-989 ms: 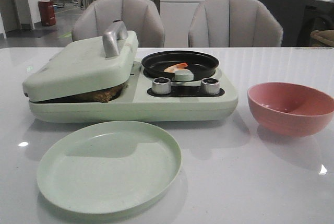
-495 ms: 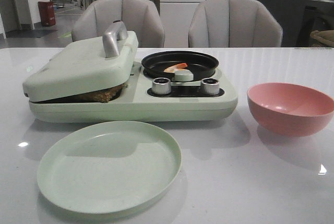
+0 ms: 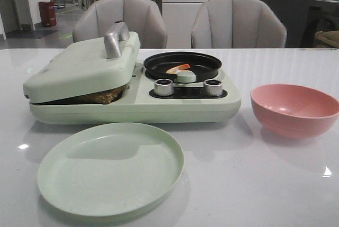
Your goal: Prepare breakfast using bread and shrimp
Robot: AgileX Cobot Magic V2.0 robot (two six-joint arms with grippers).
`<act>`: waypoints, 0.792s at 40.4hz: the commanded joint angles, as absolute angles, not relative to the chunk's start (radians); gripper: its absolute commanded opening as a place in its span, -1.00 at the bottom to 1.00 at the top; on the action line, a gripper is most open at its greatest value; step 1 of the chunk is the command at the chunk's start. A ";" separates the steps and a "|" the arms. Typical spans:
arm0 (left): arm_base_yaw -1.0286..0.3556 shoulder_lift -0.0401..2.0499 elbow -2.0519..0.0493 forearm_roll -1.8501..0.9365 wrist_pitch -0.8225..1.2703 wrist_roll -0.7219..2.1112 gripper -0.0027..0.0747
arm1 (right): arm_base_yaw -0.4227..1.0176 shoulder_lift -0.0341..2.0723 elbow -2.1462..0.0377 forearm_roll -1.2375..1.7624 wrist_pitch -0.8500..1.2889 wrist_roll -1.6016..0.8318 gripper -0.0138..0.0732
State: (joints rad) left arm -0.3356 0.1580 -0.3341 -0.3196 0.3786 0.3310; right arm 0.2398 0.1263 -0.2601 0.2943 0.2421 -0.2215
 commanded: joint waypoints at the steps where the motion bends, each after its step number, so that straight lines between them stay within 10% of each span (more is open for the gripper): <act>1: -0.343 0.169 -0.362 -0.341 0.297 0.324 -0.85 | 0.241 0.077 -0.238 0.299 0.165 -0.230 0.28; 7: -0.343 0.169 -0.362 -0.341 0.297 0.324 -0.85 | 0.241 0.071 -0.208 0.288 0.136 -0.230 0.19; 17: -0.343 0.169 -0.362 -0.341 0.297 0.324 -0.85 | 0.241 0.071 -0.208 0.205 0.137 -0.230 -0.77; 32: -0.343 0.169 -0.362 -0.341 0.297 0.324 -0.85 | 0.241 0.071 -0.208 0.205 0.132 -0.230 -0.76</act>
